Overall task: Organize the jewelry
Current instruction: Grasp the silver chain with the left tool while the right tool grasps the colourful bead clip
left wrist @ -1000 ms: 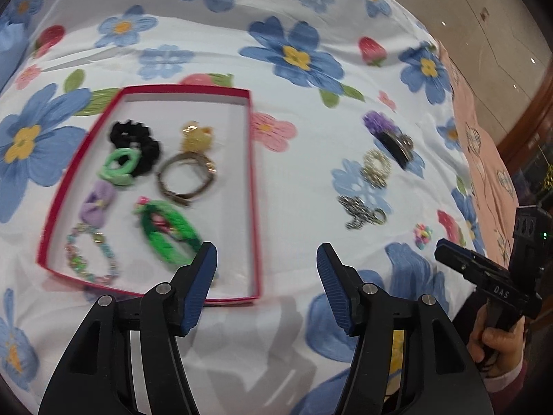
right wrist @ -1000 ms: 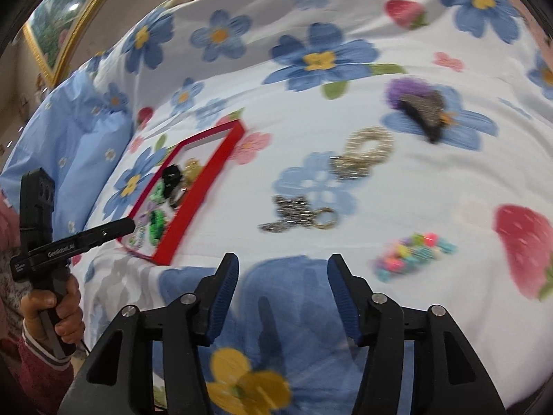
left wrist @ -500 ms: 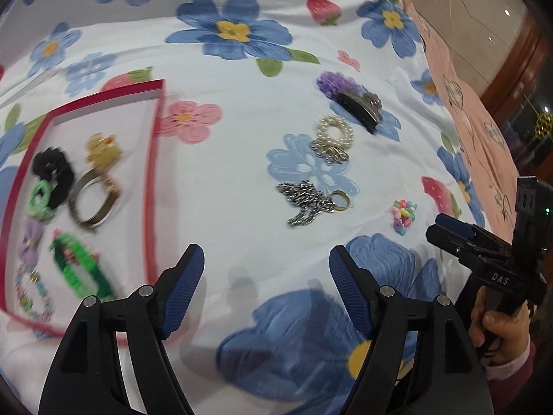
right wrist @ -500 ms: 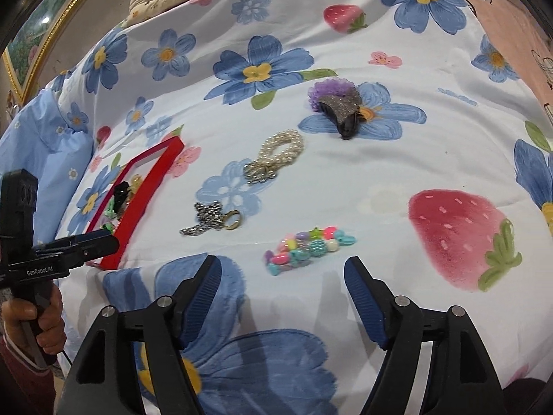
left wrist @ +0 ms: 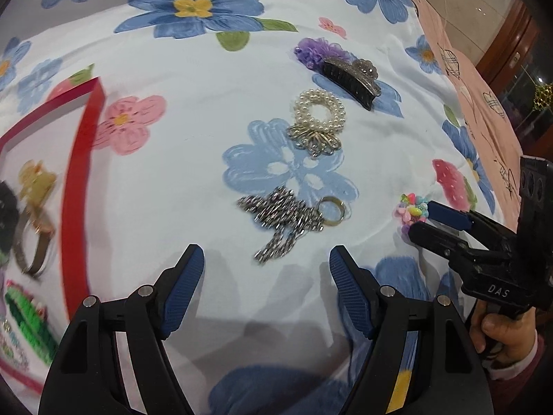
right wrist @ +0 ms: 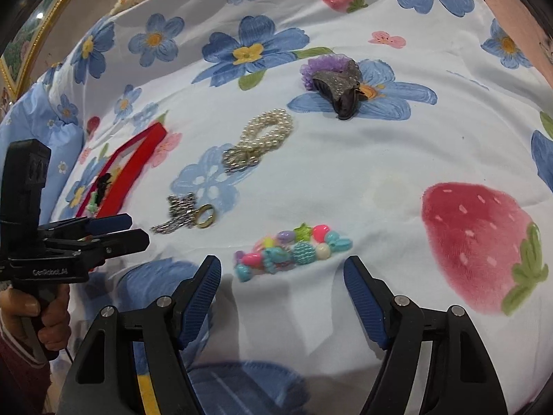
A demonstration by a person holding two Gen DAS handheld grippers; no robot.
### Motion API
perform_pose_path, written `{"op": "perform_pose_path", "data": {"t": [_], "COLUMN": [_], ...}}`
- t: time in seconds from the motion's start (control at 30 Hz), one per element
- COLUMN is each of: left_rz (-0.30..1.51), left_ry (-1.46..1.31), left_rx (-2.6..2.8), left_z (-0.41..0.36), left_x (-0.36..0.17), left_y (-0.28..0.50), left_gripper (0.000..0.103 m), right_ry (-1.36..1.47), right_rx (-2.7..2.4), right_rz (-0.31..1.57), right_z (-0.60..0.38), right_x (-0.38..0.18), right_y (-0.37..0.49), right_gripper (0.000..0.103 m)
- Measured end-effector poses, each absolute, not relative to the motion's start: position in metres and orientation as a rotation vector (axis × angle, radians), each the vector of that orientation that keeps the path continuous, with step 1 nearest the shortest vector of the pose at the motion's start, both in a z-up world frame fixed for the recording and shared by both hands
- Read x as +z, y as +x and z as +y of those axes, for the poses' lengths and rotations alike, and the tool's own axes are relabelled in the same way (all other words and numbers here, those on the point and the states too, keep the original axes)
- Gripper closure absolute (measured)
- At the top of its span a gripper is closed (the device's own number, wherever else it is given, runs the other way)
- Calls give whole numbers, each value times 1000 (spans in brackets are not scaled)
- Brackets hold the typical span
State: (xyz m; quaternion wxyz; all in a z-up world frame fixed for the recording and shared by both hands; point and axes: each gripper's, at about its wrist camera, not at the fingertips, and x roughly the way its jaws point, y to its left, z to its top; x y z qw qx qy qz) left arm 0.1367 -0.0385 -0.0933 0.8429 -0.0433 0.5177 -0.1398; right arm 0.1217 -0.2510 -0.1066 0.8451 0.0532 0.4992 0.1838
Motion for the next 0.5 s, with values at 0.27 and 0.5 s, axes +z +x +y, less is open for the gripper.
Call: {"op": "perform_pose_path", "data": {"t": [0.27,0.5], "left_rz": [1054,1052], "left_ry": [-23,-83], "left_rx": [-300,-333], "left_z": [-57,-40], "left_x": [-106,-106], "left_y": [153,161], "left_gripper": [34,89], "right_ry": [109,179], "right_rx": [333,348], "right_rz": [1042,1061], "right_z": [-261,-270], "right_x": [-109,-108], "right_y": [139,143], "right_gripper": [88,90]}}
